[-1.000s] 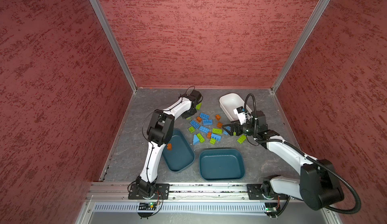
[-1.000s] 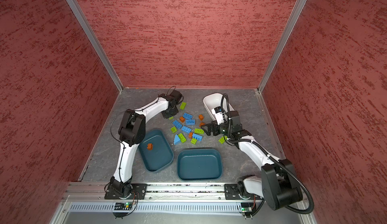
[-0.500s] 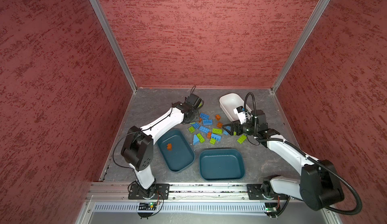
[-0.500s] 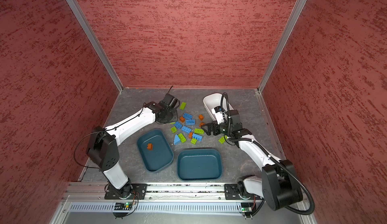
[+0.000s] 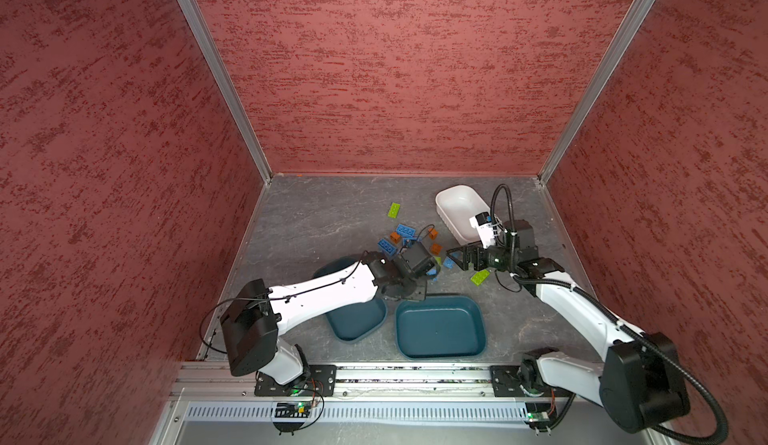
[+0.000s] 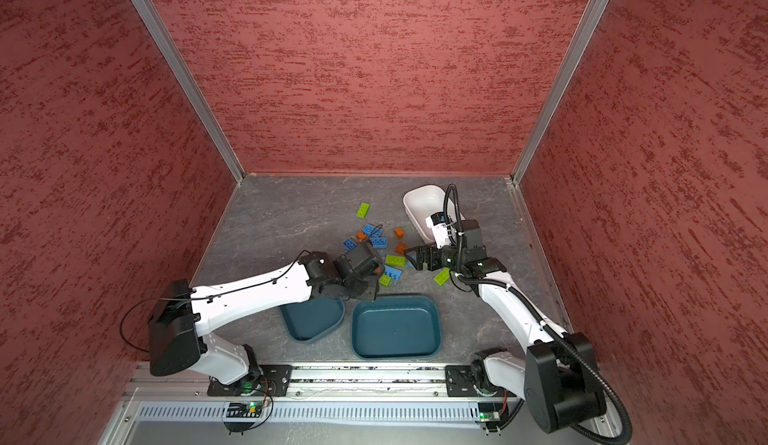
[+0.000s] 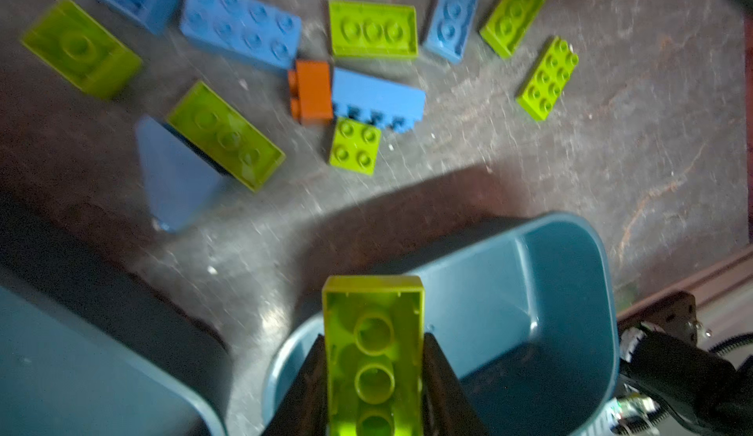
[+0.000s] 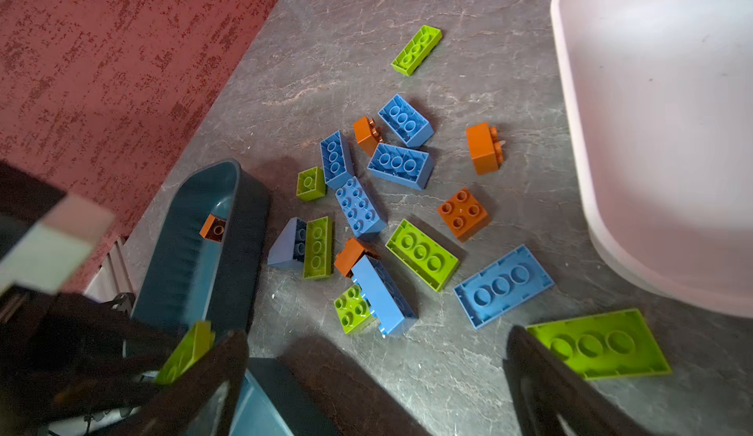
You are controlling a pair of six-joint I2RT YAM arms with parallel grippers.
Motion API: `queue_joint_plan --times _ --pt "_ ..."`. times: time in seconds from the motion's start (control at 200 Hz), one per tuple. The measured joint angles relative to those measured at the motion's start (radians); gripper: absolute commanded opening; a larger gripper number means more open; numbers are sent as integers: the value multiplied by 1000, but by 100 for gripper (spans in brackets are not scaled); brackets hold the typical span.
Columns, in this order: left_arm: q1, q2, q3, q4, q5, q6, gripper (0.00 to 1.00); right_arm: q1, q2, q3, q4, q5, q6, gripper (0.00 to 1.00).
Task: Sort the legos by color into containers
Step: 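Carry the lime-green brick to the other teal tray and release it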
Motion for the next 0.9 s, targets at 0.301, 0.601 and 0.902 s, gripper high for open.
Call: queue_joint_plan --times 0.301,0.601,0.902 --pt "-126 68 -27 2 16 -116 28 -1 -5 2 -24 8 -2 99" --pt "-133 140 -24 -44 -15 -137 48 -1 -8 2 -40 13 -3 99" --pt "-85 140 92 -177 -72 -113 61 -1 -14 2 -40 15 -5 99"
